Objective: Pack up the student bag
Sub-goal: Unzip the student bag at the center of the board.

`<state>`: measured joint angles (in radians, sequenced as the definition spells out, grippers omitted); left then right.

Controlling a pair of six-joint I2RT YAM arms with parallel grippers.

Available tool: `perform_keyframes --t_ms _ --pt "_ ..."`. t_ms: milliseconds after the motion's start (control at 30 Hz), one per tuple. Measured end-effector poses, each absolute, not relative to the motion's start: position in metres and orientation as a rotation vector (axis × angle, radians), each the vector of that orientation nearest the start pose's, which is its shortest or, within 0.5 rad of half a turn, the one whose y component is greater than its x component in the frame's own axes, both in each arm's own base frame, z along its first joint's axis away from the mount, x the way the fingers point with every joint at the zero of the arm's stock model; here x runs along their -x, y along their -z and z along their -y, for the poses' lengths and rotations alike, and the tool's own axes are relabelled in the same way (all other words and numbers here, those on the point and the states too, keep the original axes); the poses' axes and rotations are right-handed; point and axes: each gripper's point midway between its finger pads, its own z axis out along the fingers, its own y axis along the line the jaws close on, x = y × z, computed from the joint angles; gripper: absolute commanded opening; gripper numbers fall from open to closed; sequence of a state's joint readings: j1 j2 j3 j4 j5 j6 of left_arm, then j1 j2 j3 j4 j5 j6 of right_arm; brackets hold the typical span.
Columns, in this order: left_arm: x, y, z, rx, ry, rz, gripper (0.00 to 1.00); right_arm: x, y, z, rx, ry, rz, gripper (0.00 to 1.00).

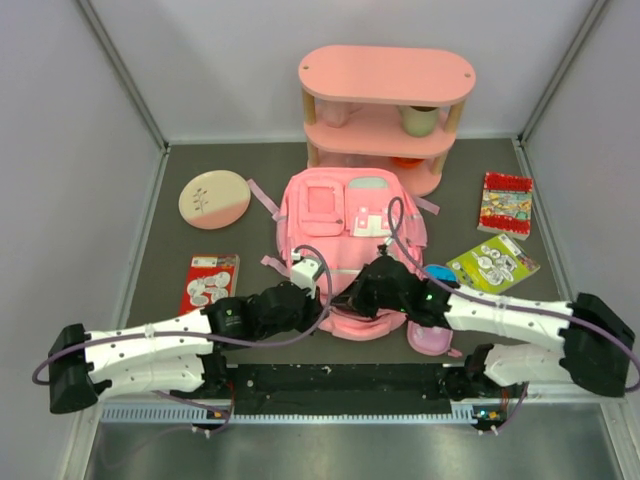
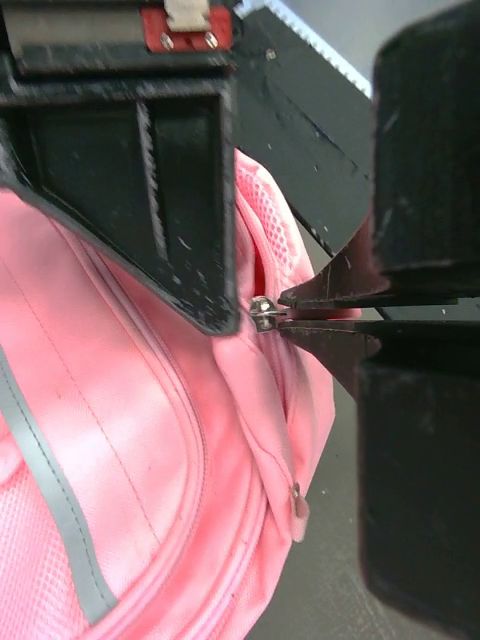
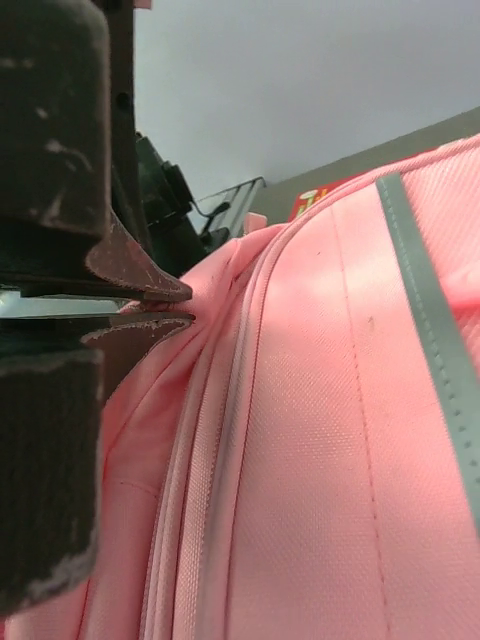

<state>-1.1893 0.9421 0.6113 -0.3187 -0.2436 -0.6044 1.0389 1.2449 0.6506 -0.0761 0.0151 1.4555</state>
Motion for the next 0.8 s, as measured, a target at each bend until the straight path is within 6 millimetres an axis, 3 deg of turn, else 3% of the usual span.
perform_keyframes --t_ms 200,433,533,667,800 --pt "-0.130 -0.147 0.269 -0.431 0.809 -2.159 0.00 -0.160 -0.159 -0.295 -0.454 -1.110 -2.371 0.00" --pt "-0.138 -0.132 0.256 -0.350 0.715 -2.195 0.00 -0.160 -0.153 -0.277 -0.360 -0.990 -2.383 0.00" --pt "-0.153 -0.121 0.237 -0.250 0.590 -2.223 0.00 -0.159 -0.152 -0.275 -0.330 -0.968 -2.390 0.00" --pt "-0.189 -0.111 0.208 -0.054 0.451 -2.248 0.00 -0.158 -0.153 -0.275 -0.296 -0.964 -2.394 0.00" --pt "-0.209 -0.108 0.195 0.035 0.398 -2.259 0.04 -0.156 -0.152 -0.276 -0.268 -0.968 -2.401 0.00"
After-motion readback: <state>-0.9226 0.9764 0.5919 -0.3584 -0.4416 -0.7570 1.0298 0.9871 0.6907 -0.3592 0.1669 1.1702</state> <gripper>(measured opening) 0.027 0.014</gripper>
